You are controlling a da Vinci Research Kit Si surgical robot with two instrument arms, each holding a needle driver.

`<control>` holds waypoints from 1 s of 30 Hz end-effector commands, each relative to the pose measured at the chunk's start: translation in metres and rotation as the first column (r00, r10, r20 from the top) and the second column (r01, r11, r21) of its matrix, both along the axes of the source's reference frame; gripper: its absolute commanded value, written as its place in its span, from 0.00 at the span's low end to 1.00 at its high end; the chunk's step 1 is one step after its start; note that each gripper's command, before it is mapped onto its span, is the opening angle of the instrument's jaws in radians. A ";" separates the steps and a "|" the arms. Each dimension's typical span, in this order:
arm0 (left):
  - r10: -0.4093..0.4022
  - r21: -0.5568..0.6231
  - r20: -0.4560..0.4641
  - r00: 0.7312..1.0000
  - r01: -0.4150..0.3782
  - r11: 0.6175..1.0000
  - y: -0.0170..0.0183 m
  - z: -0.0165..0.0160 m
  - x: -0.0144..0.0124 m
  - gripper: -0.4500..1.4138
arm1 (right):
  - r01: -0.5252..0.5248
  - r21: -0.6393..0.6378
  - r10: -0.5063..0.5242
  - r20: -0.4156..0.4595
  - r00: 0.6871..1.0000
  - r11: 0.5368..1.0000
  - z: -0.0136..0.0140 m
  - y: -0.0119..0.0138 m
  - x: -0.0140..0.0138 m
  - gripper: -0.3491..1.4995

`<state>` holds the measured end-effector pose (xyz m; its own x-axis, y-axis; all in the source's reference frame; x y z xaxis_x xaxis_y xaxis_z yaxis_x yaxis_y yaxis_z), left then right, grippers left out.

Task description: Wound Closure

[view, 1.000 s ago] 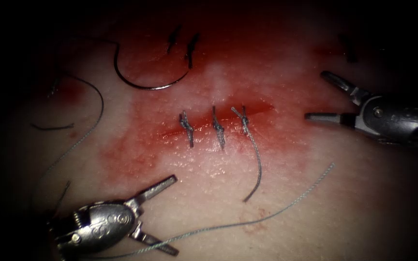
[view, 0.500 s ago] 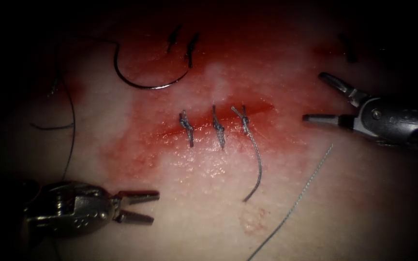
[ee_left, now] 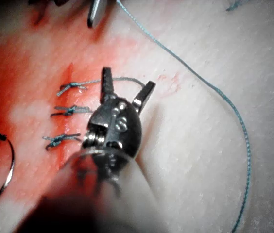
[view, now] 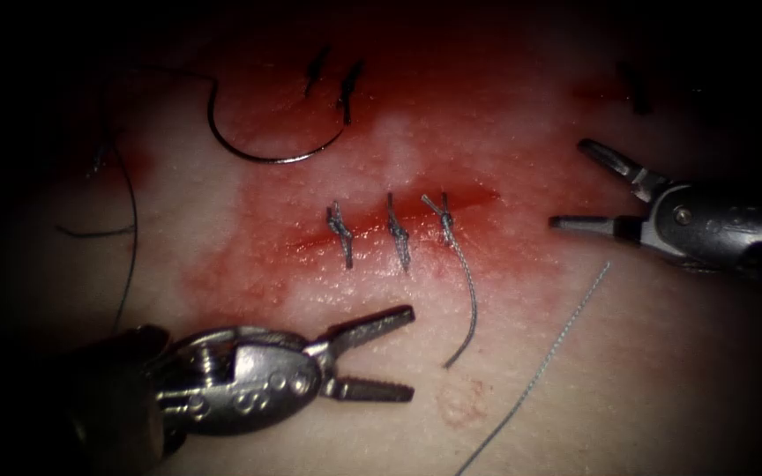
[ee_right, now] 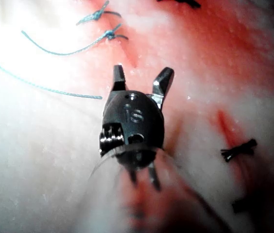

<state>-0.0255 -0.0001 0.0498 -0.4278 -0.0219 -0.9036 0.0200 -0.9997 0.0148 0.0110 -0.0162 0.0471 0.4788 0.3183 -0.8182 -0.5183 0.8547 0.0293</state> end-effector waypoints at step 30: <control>-0.031 0.049 -0.091 0.995 0.035 0.998 -0.0010 0.0051 -0.0022 0.35 | -0.005 -0.063 0.004 -0.024 1.000 0.998 -0.0062 0.0007 0.0027 0.99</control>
<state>-0.0271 -0.0010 0.0543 -0.5078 0.0392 -0.8606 -0.0149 -0.9992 -0.0367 0.0129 -0.0152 0.0402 0.4588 0.2688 -0.8469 -0.5235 0.8519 -0.0132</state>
